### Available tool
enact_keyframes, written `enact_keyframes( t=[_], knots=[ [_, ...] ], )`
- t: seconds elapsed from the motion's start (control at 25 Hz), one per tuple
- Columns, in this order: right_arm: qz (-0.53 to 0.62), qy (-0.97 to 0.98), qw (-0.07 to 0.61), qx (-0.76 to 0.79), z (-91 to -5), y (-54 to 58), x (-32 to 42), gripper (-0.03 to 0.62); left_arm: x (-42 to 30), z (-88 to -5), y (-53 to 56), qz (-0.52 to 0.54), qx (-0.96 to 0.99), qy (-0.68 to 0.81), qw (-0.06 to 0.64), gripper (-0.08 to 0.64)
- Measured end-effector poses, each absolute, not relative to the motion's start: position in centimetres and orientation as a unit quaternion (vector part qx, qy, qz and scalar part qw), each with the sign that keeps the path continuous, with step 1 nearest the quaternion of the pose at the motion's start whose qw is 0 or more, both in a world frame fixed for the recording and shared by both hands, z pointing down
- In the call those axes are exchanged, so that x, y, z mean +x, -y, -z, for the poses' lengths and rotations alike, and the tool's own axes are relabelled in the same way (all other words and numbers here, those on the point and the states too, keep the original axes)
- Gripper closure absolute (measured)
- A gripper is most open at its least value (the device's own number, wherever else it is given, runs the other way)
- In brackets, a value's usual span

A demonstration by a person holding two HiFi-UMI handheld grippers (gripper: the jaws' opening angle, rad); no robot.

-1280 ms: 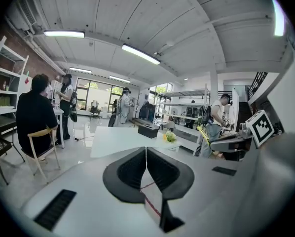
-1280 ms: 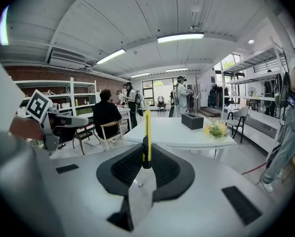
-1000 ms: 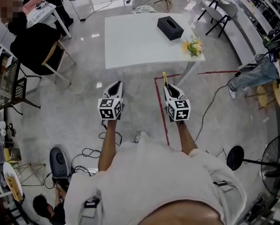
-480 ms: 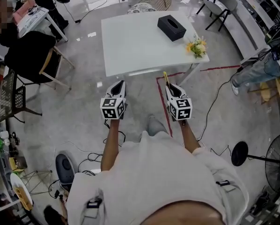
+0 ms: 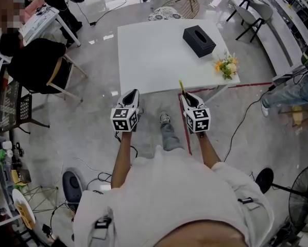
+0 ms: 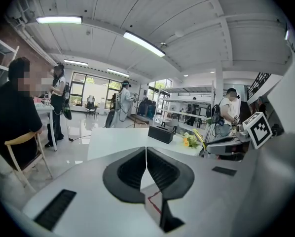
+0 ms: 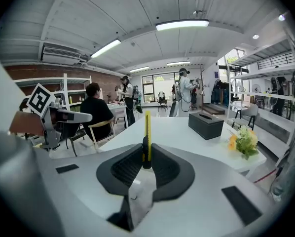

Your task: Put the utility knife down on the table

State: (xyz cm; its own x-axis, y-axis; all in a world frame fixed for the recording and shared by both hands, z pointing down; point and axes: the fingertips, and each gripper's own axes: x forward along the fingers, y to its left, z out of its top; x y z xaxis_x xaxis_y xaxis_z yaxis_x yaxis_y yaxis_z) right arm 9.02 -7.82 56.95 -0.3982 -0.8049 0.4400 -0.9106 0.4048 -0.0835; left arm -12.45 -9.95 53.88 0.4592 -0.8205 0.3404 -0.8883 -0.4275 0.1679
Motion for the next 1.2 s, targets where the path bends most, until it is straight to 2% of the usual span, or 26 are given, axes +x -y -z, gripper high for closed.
enact_keyframes(
  t=[0.76, 1.2],
  knots=[
    [-0.152, 0.848, 0.171, 0.479, -55.7, 32.3, 7.9, 0.520, -11.4, -53.1, 32.9, -0.113, 0.821, 0.535, 0.165, 0.537],
    [-0.151, 0.855, 0.186, 0.459, -56.6, 39.7, 6.5, 0.520, -11.5, -54.4, 39.4, -0.113, 0.813, 0.541, 0.181, 0.537]
  ],
)
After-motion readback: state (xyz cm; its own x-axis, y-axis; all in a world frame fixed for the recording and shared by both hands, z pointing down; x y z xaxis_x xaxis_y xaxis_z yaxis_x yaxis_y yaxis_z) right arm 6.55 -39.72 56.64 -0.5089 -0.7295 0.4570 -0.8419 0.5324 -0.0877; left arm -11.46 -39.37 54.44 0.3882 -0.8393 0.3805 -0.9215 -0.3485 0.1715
